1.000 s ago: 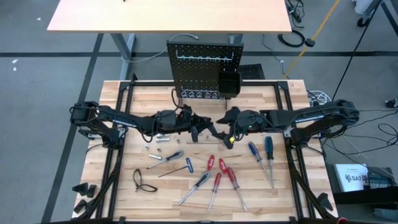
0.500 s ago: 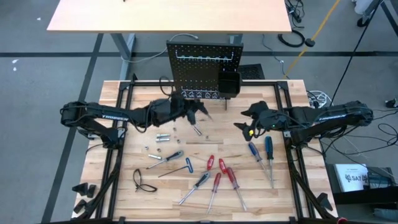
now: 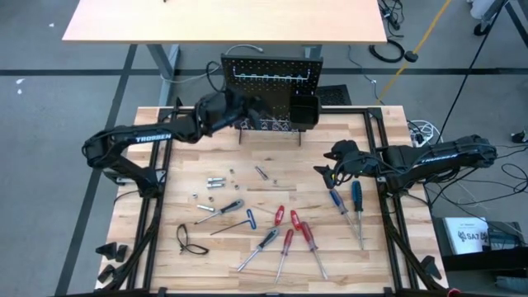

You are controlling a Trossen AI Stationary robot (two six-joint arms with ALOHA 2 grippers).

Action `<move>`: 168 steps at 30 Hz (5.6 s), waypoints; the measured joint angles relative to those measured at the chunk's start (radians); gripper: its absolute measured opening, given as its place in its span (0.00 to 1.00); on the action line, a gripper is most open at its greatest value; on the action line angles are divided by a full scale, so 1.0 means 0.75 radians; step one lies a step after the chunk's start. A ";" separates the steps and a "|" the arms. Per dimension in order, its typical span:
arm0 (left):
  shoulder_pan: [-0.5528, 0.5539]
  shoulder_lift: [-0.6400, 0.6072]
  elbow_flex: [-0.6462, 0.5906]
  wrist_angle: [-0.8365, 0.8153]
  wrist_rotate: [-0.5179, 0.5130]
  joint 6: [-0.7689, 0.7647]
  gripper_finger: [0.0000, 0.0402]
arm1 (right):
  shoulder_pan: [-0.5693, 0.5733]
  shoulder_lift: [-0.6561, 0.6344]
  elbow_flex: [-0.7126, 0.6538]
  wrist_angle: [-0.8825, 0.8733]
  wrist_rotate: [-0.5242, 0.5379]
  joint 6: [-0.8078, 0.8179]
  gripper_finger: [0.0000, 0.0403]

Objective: Hang tools onto peg board
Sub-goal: Hang the black screwdriver on the pegboard

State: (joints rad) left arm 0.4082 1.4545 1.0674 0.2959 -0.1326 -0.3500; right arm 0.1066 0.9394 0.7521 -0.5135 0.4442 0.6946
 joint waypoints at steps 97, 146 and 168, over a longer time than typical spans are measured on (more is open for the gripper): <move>-0.146 0.352 0.196 -0.073 -0.148 0.475 0.63 | 0.000 0.001 0.001 0.001 -0.007 0.001 0.77; -0.116 0.345 0.615 -0.816 -0.070 0.339 0.26 | 0.000 0.001 0.001 0.001 -0.005 -0.004 0.77; -0.062 0.433 0.616 -0.791 0.043 0.301 0.26 | 0.000 0.002 0.001 0.002 -0.005 -0.010 0.77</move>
State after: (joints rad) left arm 0.3615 1.7794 1.5295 -0.2970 -0.1005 -0.1246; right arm 0.1066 0.9409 0.7528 -0.5117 0.4406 0.6872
